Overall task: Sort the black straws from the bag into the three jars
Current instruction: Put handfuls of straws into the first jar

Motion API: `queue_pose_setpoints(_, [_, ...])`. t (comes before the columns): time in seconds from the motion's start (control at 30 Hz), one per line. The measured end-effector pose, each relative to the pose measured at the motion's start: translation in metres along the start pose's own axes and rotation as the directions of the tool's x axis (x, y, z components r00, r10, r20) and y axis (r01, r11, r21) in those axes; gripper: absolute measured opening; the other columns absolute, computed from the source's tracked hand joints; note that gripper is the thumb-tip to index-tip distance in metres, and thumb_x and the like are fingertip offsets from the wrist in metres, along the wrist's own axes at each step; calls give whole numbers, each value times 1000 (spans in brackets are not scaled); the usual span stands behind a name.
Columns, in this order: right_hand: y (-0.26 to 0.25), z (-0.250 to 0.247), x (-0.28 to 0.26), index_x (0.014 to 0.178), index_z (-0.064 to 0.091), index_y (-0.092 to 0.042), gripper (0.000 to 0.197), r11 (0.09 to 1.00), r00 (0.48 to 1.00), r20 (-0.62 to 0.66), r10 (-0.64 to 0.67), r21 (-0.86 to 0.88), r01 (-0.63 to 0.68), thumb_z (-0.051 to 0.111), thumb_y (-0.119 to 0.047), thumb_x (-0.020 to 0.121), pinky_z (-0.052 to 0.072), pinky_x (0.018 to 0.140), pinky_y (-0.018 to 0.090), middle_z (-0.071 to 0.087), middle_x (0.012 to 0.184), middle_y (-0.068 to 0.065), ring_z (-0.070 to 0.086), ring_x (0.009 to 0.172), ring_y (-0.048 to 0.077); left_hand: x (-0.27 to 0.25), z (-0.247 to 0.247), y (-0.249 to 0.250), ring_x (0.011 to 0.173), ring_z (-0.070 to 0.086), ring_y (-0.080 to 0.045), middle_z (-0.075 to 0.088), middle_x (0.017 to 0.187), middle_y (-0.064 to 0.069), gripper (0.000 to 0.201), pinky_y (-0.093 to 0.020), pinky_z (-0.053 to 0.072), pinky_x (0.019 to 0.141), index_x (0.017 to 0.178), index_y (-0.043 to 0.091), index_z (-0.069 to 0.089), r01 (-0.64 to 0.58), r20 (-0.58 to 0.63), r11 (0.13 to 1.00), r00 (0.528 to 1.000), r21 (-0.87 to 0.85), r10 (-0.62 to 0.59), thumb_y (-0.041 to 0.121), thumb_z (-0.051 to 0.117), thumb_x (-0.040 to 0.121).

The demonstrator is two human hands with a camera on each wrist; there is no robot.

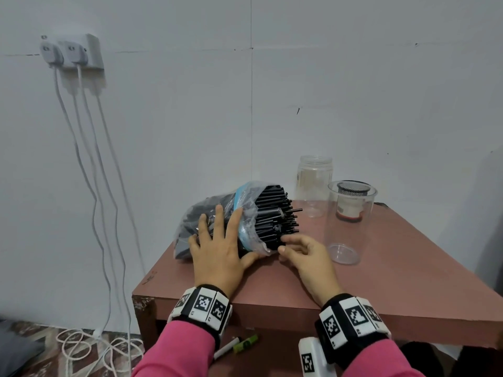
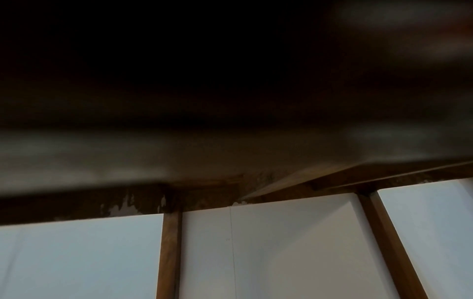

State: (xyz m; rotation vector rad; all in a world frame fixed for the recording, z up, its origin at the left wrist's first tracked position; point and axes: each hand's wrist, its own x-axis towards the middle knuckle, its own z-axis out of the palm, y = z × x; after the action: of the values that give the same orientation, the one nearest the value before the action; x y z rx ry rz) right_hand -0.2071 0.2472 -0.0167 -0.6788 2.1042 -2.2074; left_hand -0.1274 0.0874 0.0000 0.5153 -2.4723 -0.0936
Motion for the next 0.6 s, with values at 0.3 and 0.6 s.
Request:
queue_pose_setpoints(0.3, [-9,2,-5,98,63,-17,22,998,999,3,-49,47,49,73,-7,82,51,61,20,66,83,8,64,69,18,0,8,-5,125,43,-44,35,152,-15,108,-56,45,89,151,38,2,-131,-114,991,984,31,134,70,65,69])
queue_pose_setpoints(0.6, [-4,-3,0,104,66,-11,25,982,995,-92,46,186,-28,74,-14,81,57,74,32,71,92,12,67,80,21,-2,8,-6,111,43,-27,55,136,-6,104,-50,45,86,148,28,35,-196,-215,981,958,-1,191,51,83,59])
